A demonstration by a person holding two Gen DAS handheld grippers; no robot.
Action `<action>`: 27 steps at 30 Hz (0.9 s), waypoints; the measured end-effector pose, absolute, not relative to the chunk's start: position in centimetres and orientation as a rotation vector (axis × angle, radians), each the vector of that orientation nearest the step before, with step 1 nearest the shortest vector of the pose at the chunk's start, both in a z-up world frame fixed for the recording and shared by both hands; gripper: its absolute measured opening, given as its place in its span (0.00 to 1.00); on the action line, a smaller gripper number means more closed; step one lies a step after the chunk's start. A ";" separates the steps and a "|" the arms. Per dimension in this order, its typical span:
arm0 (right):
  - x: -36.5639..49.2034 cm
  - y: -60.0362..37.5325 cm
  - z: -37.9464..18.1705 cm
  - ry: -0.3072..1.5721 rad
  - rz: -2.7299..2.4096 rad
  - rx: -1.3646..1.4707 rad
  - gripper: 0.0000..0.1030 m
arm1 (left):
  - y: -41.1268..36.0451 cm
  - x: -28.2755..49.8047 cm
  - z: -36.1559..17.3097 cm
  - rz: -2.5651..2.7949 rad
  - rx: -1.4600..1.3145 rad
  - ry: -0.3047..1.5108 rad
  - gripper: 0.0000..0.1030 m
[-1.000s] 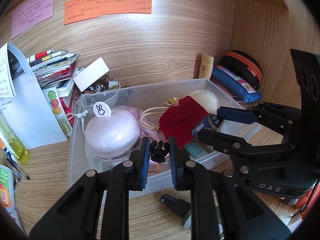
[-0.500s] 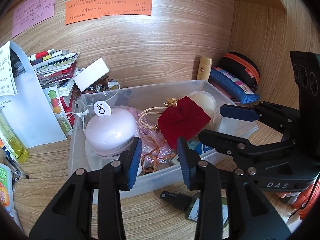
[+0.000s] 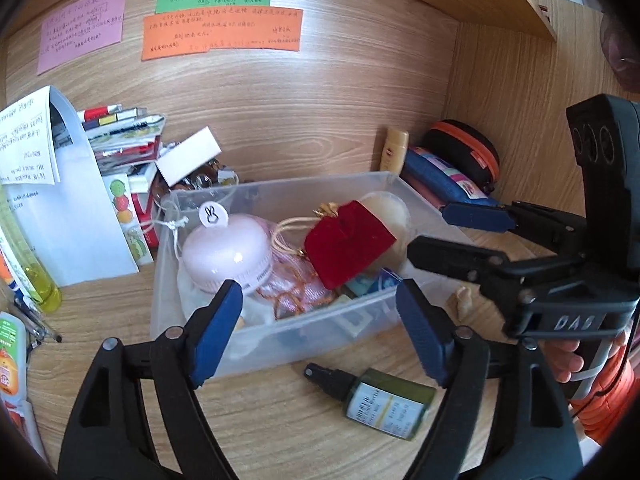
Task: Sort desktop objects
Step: 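Drop the black clip into the bin with the left tool while the right tool drops the blade pack in, then grasp the olive-green pump bottle with the left tool while the right tool grasps the seashell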
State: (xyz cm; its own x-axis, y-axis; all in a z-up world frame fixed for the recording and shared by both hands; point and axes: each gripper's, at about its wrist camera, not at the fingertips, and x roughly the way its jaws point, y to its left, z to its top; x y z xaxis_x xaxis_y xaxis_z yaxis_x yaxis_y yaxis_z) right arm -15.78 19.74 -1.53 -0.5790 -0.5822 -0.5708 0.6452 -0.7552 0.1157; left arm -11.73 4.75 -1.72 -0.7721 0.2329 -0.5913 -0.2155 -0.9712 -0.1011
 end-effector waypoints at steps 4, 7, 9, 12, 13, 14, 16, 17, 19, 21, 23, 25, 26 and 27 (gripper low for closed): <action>-14.1 21.5 -0.9 0.181 -2.360 0.737 0.79 | 5.2 -10.5 -1.6 2.761 -0.926 -0.013 0.89; -12.8 22.9 -0.7 0.277 -2.424 0.685 0.81 | 5.2 -9.6 -1.5 2.748 -0.937 0.000 0.90; -12.0 23.7 -0.9 0.328 -2.455 0.676 0.82 | 4.8 -9.2 -1.6 2.717 -0.958 -0.028 0.90; -11.3 24.8 -1.5 0.392 -2.461 0.698 0.82 | 4.3 -8.7 -1.9 2.677 -0.997 -0.072 0.90; -11.0 25.0 -1.7 0.412 -2.463 0.705 0.82 | 4.2 -8.5 -2.1 2.671 -1.013 -0.080 0.90; -10.8 25.3 -2.1 0.431 -2.466 0.714 0.82 | 4.1 -8.3 -2.5 2.666 -1.026 -0.088 0.91; -10.7 25.8 -2.8 0.454 -2.470 0.738 0.82 | 3.8 -7.8 -3.2 2.656 -1.048 -0.112 0.91; -10.7 26.0 -3.2 0.458 -2.469 0.753 0.82 | 3.8 -7.7 -3.7 2.647 -1.063 -0.123 0.91; -10.9 26.5 -4.0 0.454 -2.456 0.793 0.82 | 4.0 -7.7 -4.6 2.620 -1.104 -0.131 0.91; -11.4 26.8 -5.0 0.437 -2.439 0.850 0.82 | 4.4 -7.9 -5.5 2.584 -1.153 -0.121 0.91; -12.0 26.8 -6.0 0.435 -2.418 0.914 0.82 | 5.1 -8.2 -6.2 2.544 -1.200 -0.099 0.91; -12.6 26.7 -6.9 0.446 -2.408 0.955 0.82 | 5.8 -8.5 -6.7 2.526 -1.226 -0.061 0.91; -12.7 26.7 -7.3 0.450 -2.400 0.968 0.82 | 6.2 -8.6 -6.9 2.520 -1.235 -0.037 0.91; -12.9 26.6 -7.5 0.451 -2.393 0.978 0.82 | 6.6 -8.8 -7.0 2.521 -1.241 -0.016 0.91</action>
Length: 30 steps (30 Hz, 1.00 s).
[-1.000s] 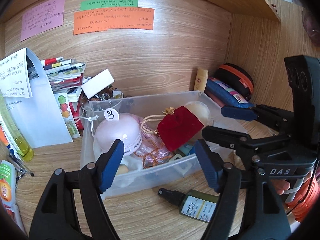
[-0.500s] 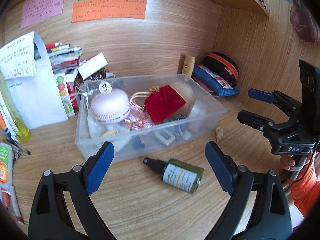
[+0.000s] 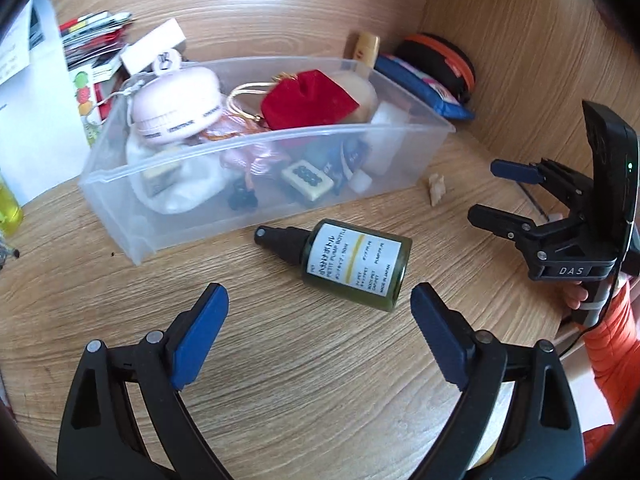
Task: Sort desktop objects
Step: 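Grasp the olive-green pump bottle with the left tool while the right tool grasps the seashell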
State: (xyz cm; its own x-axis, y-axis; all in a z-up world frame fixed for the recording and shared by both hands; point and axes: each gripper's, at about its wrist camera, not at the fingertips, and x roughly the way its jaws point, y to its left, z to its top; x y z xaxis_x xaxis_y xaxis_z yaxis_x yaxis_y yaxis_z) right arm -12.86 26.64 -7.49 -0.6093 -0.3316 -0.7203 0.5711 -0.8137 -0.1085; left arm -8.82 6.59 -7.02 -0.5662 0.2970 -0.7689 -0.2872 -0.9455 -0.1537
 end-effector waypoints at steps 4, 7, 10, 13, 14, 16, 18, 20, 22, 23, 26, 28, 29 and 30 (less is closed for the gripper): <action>-13.7 26.3 -8.0 0.467 -2.376 0.998 0.81 | 7.9 -9.8 -7.6 2.492 -1.277 0.029 0.91; -14.6 26.0 -8.3 0.472 -2.370 1.021 0.82 | 8.6 -10.5 -8.3 2.471 -1.304 0.046 0.91; -15.5 25.7 -8.8 0.470 -2.344 1.055 0.81 | 8.9 -10.7 -8.6 2.461 -1.304 0.045 0.91; -16.1 25.5 -9.2 0.455 -2.320 1.082 0.80 | 8.9 -10.9 -8.7 2.498 -1.308 0.056 0.91; -16.2 25.4 -9.3 0.452 -2.314 1.088 0.80 | 8.8 -11.1 -8.6 2.503 -1.309 0.048 0.91; -16.3 25.4 -9.3 0.439 -2.307 1.087 0.79 | 8.5 -11.1 -8.4 2.527 -1.295 0.028 0.91; -16.4 25.2 -9.3 0.431 -2.296 1.089 0.77 | 8.1 -11.1 -8.2 2.557 -1.270 0.019 0.91; -16.5 25.0 -9.6 0.433 -2.286 1.105 0.66 | 7.9 -10.8 -7.9 2.580 -1.243 0.024 0.91; -16.8 24.8 -9.8 0.432 -2.272 1.124 0.61 | 7.9 -10.8 -7.9 2.592 -1.232 0.038 0.91; -16.8 24.8 -9.8 0.420 -2.267 1.123 0.59 | 8.0 -10.8 -7.8 2.599 -1.229 0.049 0.91; -16.9 24.6 -9.9 0.404 -2.258 1.127 0.55 | 8.2 -10.6 -7.7 2.611 -1.206 0.077 0.88; -16.7 24.6 -9.9 0.409 -2.256 1.117 0.51 | 8.4 -10.5 -7.7 2.610 -1.198 0.097 0.81; -16.6 24.4 -9.9 0.413 -2.256 1.111 0.49 | 8.5 -10.6 -7.8 2.602 -1.203 0.105 0.76; -16.6 24.4 -9.8 0.414 -2.256 1.108 0.48 | 8.7 -10.7 -7.8 2.599 -1.208 0.112 0.74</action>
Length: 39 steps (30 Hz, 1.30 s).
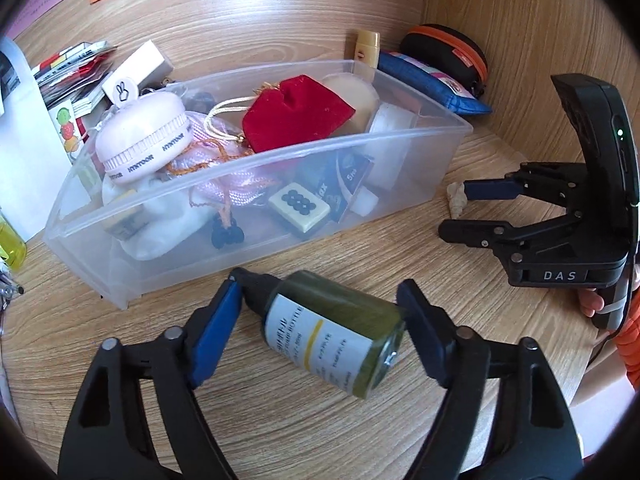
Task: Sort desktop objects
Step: 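Grasp the olive-green pump bottle with the left tool while the right tool grasps the seashell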
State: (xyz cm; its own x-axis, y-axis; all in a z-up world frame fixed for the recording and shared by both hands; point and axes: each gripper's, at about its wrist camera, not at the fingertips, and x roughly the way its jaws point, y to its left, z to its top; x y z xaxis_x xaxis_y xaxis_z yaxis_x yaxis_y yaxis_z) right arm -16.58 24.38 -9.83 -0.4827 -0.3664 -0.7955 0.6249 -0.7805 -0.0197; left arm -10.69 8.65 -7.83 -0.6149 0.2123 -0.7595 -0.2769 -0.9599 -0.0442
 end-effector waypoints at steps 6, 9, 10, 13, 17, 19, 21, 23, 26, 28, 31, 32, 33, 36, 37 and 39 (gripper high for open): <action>-16.9 24.0 -9.8 0.403 -2.258 1.104 0.39 | 8.6 -10.9 -7.7 2.606 -1.190 0.108 0.74; -17.1 23.9 -9.7 0.405 -2.257 1.103 0.35 | 8.6 -10.8 -7.6 2.610 -1.176 0.101 0.74; -17.1 23.9 -9.7 0.405 -2.256 1.104 0.35 | 8.6 -10.8 -7.6 2.615 -1.171 0.102 0.74; -17.2 24.0 -9.8 0.402 -2.261 1.103 0.35 | 8.4 -10.4 -7.5 2.622 -1.154 0.096 0.74; -17.2 24.0 -9.7 0.409 -2.265 1.097 0.18 | 8.1 -10.0 -7.2 2.633 -1.128 0.088 0.73; -17.2 24.1 -9.7 0.402 -2.267 1.102 0.17 | 8.2 -9.8 -7.0 2.640 -1.113 0.088 0.73; -17.1 24.1 -9.7 0.404 -2.271 1.103 0.17 | 8.2 -9.7 -6.9 2.641 -1.102 0.088 0.73; -16.8 24.3 -9.6 0.399 -2.269 1.109 0.17 | 8.3 -9.6 -6.8 2.645 -1.096 0.090 0.73; -16.3 24.6 -9.6 0.382 -2.263 1.111 0.17 | 8.3 -9.5 -6.7 2.643 -1.093 0.080 0.73; -15.7 24.9 -9.5 0.367 -2.263 1.100 0.17 | 8.1 -9.3 -6.5 2.656 -1.079 0.070 0.73; -14.5 25.4 -8.9 0.366 -2.275 1.065 0.17 | 7.9 -8.9 -6.2 2.673 -1.061 0.058 0.73; -14.1 25.5 -8.7 0.361 -2.271 1.058 0.17 | 7.8 -8.8 -6.1 2.686 -1.053 0.060 0.73; -13.9 25.6 -8.5 0.357 -2.269 1.053 0.17 | 7.7 -8.5 -6.0 2.699 -1.041 0.064 0.73; -12.8 25.7 -7.5 0.352 -2.267 1.021 0.17 | 7.6 -7.8 -5.3 2.727 -1.000 0.068 0.73; -12.5 25.6 -7.1 0.350 -2.267 1.008 0.17 | 7.5 -7.6 -5.1 2.735 -0.984 0.067 0.73; -11.9 25.6 -6.1 0.338 -2.269 0.972 0.17 | 7.4 -7.1 -4.5 2.749 -0.954 0.071 0.73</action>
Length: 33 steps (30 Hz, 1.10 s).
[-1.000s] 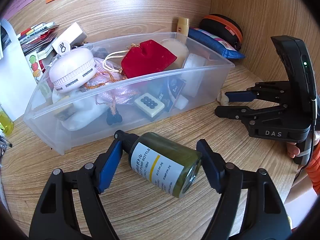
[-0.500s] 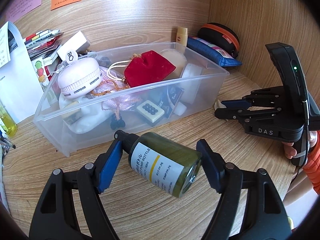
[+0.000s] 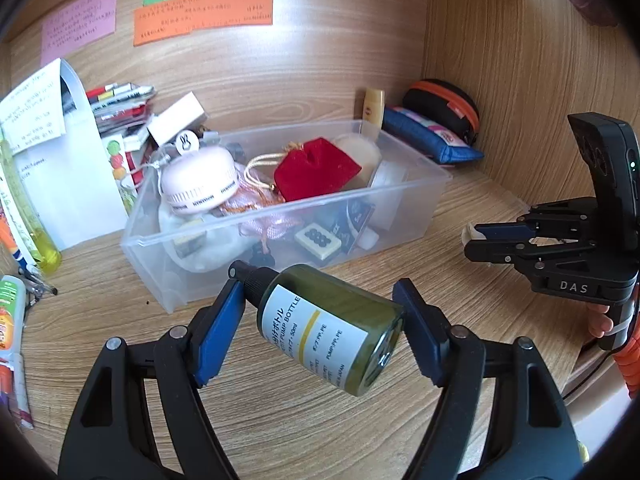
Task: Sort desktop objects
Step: 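Grasp the olive-green pump bottle with the left tool while the right tool grasps the seashell, then lower the green bottle into the bin with the left tool while the right tool drops the seashell in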
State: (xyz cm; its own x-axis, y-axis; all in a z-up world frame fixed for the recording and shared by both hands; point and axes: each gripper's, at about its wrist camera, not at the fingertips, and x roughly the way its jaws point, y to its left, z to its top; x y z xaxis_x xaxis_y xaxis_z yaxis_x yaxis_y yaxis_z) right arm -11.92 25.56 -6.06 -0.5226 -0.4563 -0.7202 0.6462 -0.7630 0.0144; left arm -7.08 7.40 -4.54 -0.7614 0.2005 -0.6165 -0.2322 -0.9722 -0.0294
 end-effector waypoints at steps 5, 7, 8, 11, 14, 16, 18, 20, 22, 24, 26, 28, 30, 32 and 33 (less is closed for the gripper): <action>-10.9 25.2 -3.8 0.308 -2.269 0.895 0.17 | 6.6 -6.1 -3.1 2.780 -0.887 0.076 0.73; -10.6 24.9 -3.1 0.305 -2.267 0.870 0.17 | 6.2 -5.9 -2.5 2.790 -0.868 0.062 0.73; -10.5 24.7 -2.7 0.300 -2.271 0.856 0.17 | 6.0 -5.8 -2.2 2.795 -0.858 0.054 0.73; -10.2 24.4 -1.8 0.284 -2.266 0.821 0.17 | 5.1 -5.5 -1.4 2.816 -0.828 0.029 0.73; -10.1 23.9 -1.0 0.276 -2.259 0.790 0.17 | 4.1 -5.5 -0.4 2.834 -0.797 -0.008 0.73; -10.2 23.5 -0.6 0.269 -2.252 0.775 0.17 | 3.5 -5.6 0.2 2.843 -0.778 -0.031 0.73; -10.5 23.1 -0.2 0.257 -2.244 0.773 0.17 | 3.0 -5.9 0.9 2.857 -0.761 -0.041 0.73; -11.0 22.7 0.0 0.240 -2.244 0.764 0.17 | 2.5 -6.5 1.4 2.864 -0.748 -0.052 0.73; -11.6 22.5 0.1 0.215 -2.238 0.759 0.17 | 2.1 -7.1 1.9 2.858 -0.743 -0.079 0.73; -12.2 22.3 0.3 0.194 -2.235 0.754 0.17 | 1.7 -7.9 2.2 2.852 -0.747 -0.110 0.73; -13.0 22.1 0.5 0.176 -2.240 0.748 0.17 | 1.6 -8.7 2.4 2.859 -0.749 -0.118 0.73; -13.8 21.8 0.9 0.150 -2.235 0.743 0.17 | 1.8 -9.5 2.5 2.861 -0.752 -0.116 0.73; -14.5 21.5 1.2 0.133 -2.235 0.738 0.17 | 1.9 -10.3 2.7 2.861 -0.756 -0.124 0.73; -15.1 21.0 1.5 0.125 -2.239 0.728 0.17 | 2.1 -11.1 3.0 2.857 -0.759 -0.133 0.73; -15.4 20.8 1.6 0.118 -2.241 0.723 0.17 | 2.2 -11.5 3.1 2.858 -0.758 -0.136 0.73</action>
State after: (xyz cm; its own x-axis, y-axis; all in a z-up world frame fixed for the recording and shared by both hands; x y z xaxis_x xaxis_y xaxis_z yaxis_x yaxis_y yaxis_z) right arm -15.38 20.80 1.62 -0.5473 -0.6450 -0.5334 0.6972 -0.7039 0.1357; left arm -11.53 2.22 3.13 -0.8536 0.1974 -0.4820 -0.1508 -0.9794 -0.1340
